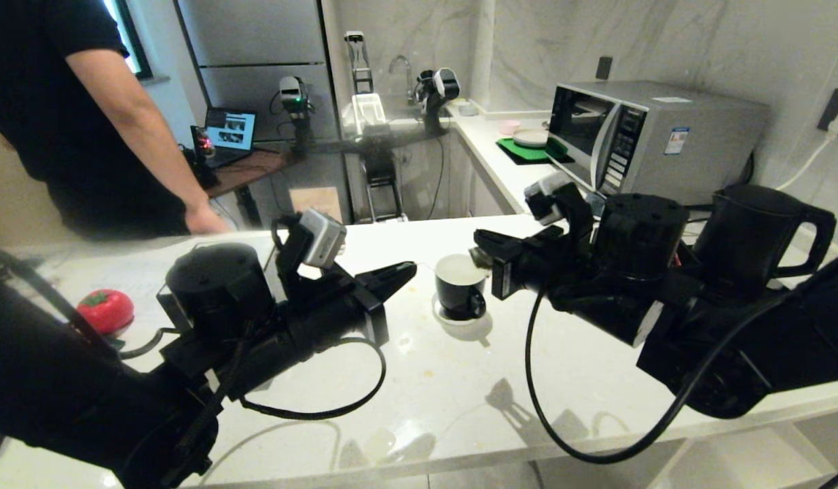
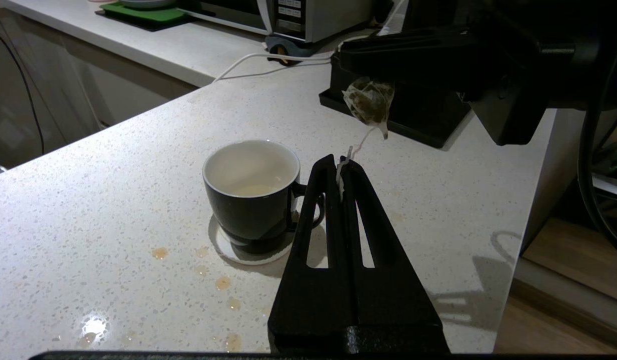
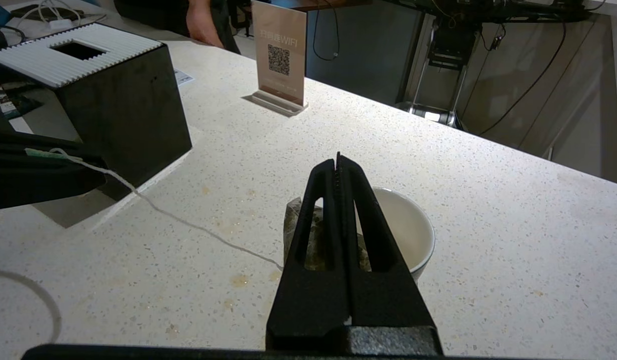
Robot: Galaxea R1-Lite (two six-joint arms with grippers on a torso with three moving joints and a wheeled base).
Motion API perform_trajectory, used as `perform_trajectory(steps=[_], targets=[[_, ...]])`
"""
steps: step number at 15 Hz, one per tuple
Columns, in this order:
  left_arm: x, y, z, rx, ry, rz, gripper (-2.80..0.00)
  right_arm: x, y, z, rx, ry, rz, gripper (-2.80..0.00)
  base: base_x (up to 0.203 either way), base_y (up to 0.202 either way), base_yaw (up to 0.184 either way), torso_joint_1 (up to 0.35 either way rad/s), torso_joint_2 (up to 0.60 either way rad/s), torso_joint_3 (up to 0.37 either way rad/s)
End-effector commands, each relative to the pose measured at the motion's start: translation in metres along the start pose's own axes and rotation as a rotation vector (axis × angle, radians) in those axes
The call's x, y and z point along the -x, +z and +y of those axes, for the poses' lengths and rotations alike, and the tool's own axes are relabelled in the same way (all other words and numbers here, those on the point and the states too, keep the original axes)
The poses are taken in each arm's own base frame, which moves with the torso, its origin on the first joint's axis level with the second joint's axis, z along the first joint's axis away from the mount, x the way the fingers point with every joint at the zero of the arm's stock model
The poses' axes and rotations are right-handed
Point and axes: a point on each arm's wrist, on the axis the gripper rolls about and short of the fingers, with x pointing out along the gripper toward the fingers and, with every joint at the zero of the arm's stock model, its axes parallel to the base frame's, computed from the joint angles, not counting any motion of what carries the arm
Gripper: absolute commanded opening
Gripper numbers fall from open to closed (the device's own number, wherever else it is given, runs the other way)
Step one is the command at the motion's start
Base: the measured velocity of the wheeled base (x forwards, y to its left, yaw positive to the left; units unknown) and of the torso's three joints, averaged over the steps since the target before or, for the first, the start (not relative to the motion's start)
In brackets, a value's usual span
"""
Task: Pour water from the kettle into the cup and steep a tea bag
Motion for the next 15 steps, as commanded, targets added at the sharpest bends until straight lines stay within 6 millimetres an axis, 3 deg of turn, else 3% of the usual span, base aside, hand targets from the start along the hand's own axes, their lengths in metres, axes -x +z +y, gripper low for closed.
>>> perform_trajectory(steps=[1,3,4,9,15], targets=[[0.0,0.0,0.0,-0.001,-0.002,-0.005,-2.8,0.001,0.0,0.0,0.0,0.001,-0.002,-2.8,0.0,0.0,0.0,0.0,0.0,0.0],[0.0,0.0,0.0,0.0,-0.001,-0.004,-2.8,0.002,-0.001,0.0,0.003,-0.001,0.001,-2.8,0.0,0.0,0.0,0.0,0.0,0.0],[0.0,0.0,0.0,0.0,0.0,-0.004,-2.8,0.002,-0.001,0.0,0.003,-0.001,-0.001,0.0,0.0,0.0,0.0,0.0,0.0,0.0],[0.001,0.001,0.0,-0.001,0.0,-0.006,-2.8,0.004,-0.001,0.0,0.003,-0.007,-0.041,0.0,0.0,0.0,0.0,0.0,0.0,0.0],[0.003,0.003,-0.001,-0.003,0.004,-0.014,-2.8,0.01,0.014,-0.001,0.013,-0.009,-0.079,0.0,0.0,0.0,0.0,0.0,0.0,0.0]])
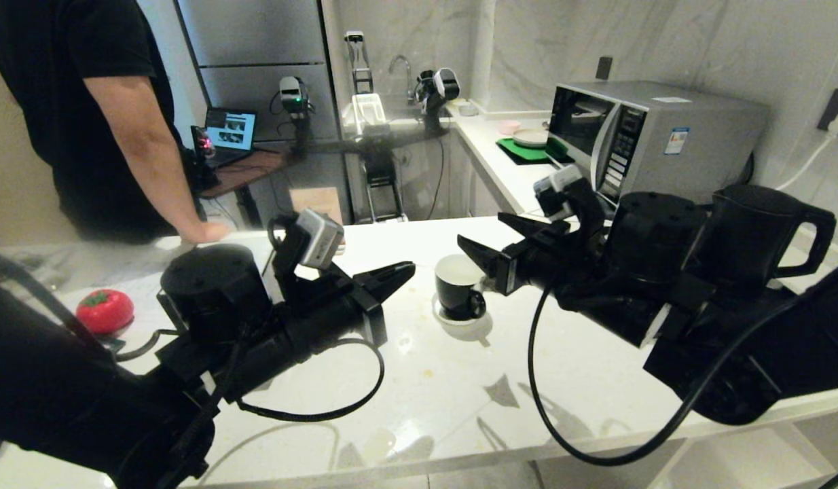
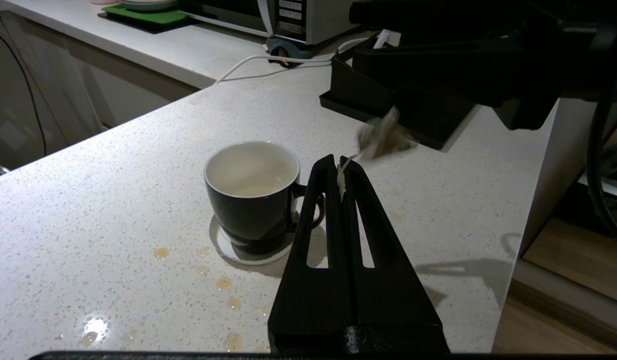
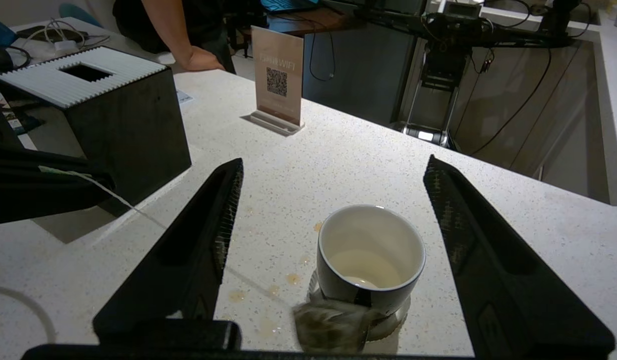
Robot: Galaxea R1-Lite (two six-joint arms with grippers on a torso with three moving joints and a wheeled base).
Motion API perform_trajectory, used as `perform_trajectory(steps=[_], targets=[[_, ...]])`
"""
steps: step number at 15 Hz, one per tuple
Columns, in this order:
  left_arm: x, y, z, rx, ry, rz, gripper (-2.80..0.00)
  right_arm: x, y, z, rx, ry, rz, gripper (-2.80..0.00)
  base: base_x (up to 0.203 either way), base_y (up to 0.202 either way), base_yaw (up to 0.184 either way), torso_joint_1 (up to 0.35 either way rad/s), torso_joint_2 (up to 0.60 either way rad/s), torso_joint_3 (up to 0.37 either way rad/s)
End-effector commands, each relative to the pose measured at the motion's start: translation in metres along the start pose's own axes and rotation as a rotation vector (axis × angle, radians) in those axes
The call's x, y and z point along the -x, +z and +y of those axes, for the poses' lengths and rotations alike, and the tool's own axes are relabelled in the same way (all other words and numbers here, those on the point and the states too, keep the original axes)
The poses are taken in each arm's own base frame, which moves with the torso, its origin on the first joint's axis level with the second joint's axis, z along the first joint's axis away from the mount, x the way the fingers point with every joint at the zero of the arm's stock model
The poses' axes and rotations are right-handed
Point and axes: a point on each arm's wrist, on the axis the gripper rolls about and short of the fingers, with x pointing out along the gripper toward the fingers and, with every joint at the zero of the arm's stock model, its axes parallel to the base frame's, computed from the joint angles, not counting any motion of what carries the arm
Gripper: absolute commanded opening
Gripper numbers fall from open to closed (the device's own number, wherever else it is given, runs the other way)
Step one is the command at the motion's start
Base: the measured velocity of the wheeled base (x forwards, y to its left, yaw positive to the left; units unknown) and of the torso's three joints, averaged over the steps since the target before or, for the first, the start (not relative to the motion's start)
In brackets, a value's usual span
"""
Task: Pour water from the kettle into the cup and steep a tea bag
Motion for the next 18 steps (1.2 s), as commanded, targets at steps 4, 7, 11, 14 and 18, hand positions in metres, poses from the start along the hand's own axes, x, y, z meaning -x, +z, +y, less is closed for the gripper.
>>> perform_trajectory(steps=[4,7,11,14,18], targets=[[0.001,0.001,0.0,-0.002,-0.003,-0.009,-2.8,0.012,0.021,-0.008,0.007,-0.031,-0.054,0.0,0.0,0.0,0.0,0.0,0.0,0.0],[0.001,0.003,-0.001,-0.003,-0.001,-0.014,-2.8,0.019,0.029,-0.023,0.029,-0.079,-0.07,0.0,0.0,0.0,0.0,0.0,0.0,0.0],[0.002,0.004,0.0,-0.004,0.001,-0.017,-2.8,0.03,0.036,-0.055,0.084,-0.268,-0.076,0.0,0.0,0.0,0.0,0.0,0.0,0.0],[0.005,0.004,-0.002,-0.002,0.001,-0.016,-2.8,0.042,0.042,-0.072,0.105,-0.407,-0.058,0.0,0.0,0.0,0.0,0.0,0.0,0.0],[0.01,0.004,-0.002,-0.001,0.003,-0.011,-2.8,0.06,0.045,-0.081,0.111,-0.534,-0.038,0.0,0.0,0.0,0.0,0.0,0.0,0.0]])
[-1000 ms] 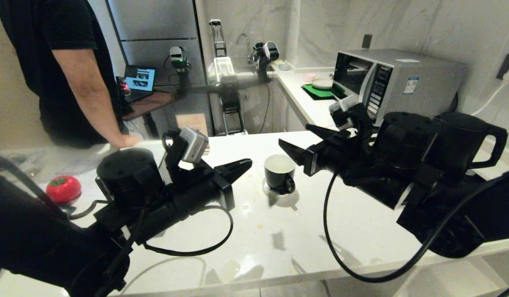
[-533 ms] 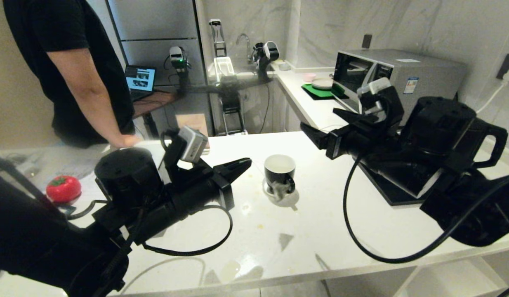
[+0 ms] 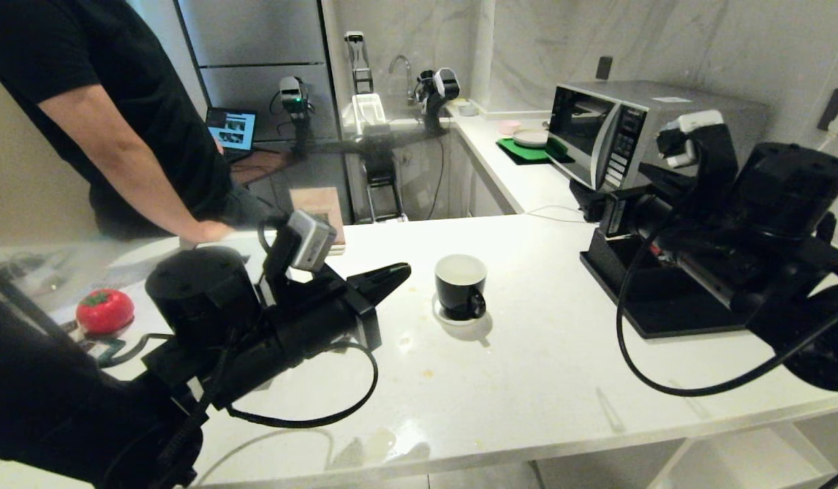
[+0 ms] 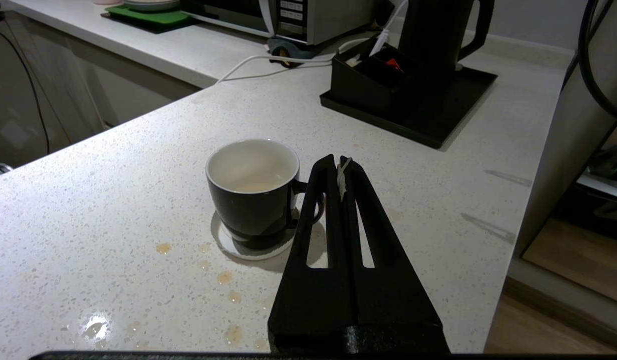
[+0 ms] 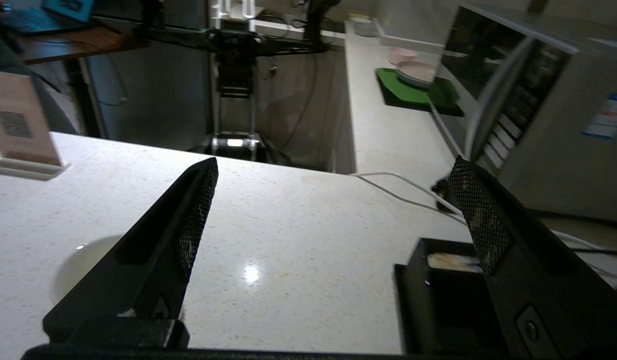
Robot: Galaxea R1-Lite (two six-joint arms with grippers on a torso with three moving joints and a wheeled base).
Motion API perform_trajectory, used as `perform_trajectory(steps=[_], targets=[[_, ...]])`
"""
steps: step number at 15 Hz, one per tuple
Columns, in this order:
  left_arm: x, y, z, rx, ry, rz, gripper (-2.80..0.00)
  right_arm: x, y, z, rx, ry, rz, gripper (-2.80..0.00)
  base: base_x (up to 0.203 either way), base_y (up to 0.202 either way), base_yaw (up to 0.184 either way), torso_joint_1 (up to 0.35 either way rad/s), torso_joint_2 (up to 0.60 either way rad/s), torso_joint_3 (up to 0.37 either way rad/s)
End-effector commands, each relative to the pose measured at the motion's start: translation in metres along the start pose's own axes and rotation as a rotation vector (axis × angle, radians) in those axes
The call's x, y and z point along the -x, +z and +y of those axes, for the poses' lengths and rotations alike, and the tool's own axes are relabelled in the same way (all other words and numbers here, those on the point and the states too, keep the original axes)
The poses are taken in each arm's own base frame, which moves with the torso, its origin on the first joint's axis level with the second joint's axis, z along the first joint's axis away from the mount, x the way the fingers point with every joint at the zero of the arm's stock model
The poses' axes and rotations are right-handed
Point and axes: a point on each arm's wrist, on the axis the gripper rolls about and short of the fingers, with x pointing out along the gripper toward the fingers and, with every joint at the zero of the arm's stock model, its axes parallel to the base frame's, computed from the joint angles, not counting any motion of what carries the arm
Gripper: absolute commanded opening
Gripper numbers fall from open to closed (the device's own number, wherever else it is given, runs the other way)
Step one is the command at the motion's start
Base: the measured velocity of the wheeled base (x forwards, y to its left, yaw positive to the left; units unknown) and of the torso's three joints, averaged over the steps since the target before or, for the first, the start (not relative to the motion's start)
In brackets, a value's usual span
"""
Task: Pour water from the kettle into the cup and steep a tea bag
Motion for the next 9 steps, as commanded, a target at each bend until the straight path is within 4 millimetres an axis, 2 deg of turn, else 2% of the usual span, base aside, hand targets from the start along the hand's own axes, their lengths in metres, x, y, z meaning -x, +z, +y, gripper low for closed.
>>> perform_trajectory(steps=[1,3,4,9], targets=[[0.003,0.002,-0.001,-0.002,0.0,-0.007,-2.8,0.011,0.006,-0.01,0.001,-0.033,-0.013,0.0,0.0,0.0,0.0,0.0,0.0,0.0],[0.005,0.002,-0.001,-0.001,0.0,-0.005,-2.8,0.019,0.007,-0.013,0.002,-0.039,-0.012,0.0,0.0,0.0,0.0,0.0,0.0,0.0],[0.006,0.002,-0.001,-0.002,0.0,-0.004,-2.8,0.023,0.007,-0.014,0.002,-0.039,-0.009,-2.8,0.0,0.0,0.0,0.0,0.0,0.0],[0.007,0.0,-0.002,0.0,-0.001,0.002,-2.8,0.047,0.012,-0.019,-0.002,-0.036,-0.02,-2.8,0.0,0.0,0.0,0.0,0.0,0.0]])
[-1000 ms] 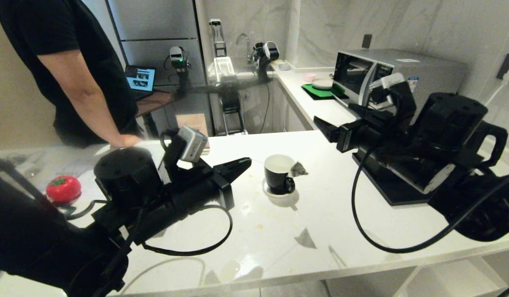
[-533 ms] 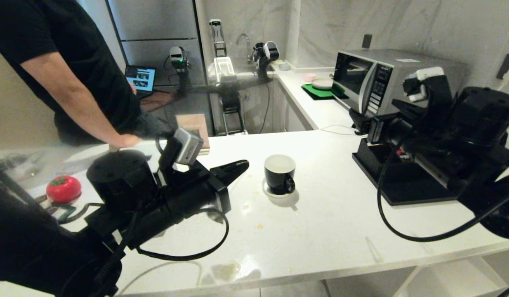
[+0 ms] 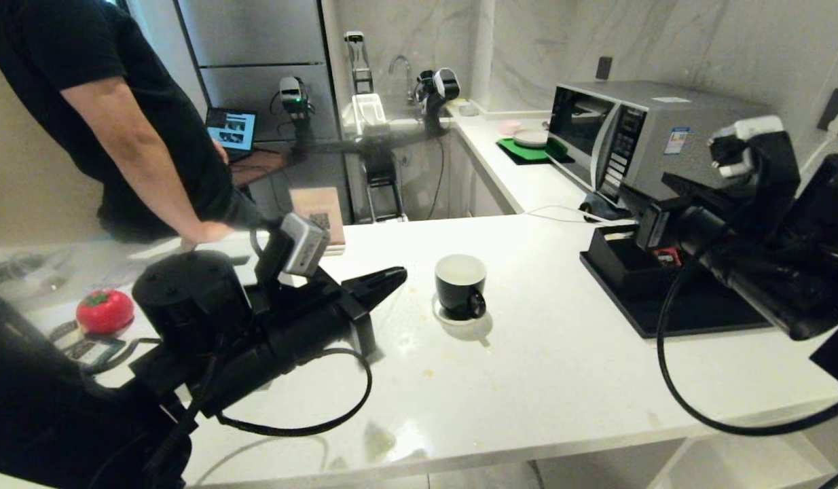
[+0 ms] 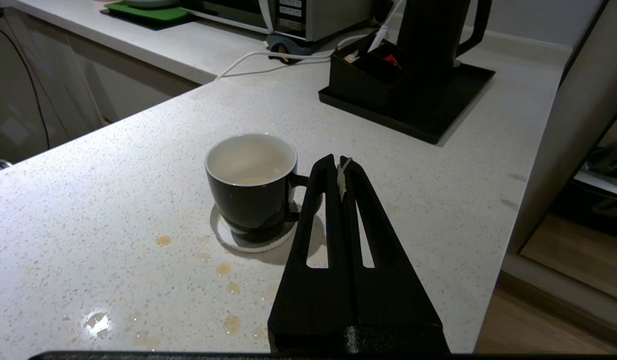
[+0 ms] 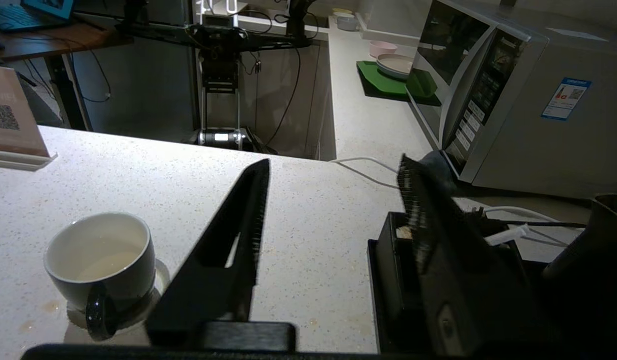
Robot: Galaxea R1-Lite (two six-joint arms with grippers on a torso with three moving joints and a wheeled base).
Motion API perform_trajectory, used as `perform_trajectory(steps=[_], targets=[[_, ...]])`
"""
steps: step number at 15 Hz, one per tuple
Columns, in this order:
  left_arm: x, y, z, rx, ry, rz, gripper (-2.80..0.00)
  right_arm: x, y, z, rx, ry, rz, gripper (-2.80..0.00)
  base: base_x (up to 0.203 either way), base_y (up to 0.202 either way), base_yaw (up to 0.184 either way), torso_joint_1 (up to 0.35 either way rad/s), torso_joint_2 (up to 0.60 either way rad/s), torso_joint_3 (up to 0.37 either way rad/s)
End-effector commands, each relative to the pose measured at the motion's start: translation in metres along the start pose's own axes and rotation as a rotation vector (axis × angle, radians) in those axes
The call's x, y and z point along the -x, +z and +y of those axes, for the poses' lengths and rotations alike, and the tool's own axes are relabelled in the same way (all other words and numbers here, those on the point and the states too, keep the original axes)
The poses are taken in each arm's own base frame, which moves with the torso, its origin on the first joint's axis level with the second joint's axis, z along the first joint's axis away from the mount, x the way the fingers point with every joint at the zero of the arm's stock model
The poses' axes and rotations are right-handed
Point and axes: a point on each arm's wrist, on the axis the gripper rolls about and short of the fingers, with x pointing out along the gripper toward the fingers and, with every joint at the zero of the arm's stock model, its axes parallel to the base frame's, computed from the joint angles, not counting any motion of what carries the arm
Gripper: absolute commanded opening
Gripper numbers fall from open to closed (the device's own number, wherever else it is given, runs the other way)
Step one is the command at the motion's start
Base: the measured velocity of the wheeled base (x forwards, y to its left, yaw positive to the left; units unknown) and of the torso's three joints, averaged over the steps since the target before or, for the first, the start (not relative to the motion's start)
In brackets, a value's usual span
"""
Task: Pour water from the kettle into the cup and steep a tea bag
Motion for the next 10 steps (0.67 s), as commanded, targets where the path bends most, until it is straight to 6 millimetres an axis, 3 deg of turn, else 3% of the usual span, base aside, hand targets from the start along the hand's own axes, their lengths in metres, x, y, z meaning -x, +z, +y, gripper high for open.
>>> perform_trajectory(steps=[1,5,10], targets=[[0.001,-0.001,-0.001,0.001,-0.004,-0.001,-2.8,0.019,0.009,-0.005,-0.005,-0.007,-0.029,-2.8,0.0,0.0,0.0,0.0,0.0,0.0],[0.008,-0.006,-0.002,0.007,-0.002,0.025,-2.8,0.058,0.014,-0.015,-0.006,-0.01,-0.04,-2.8,0.0,0.0,0.0,0.0,0.0,0.0],[0.013,-0.01,-0.003,0.016,0.001,0.048,-2.8,0.125,-0.001,-0.029,0.001,-0.024,-0.026,-2.8,0.0,0.0,0.0,0.0,0.0,0.0]])
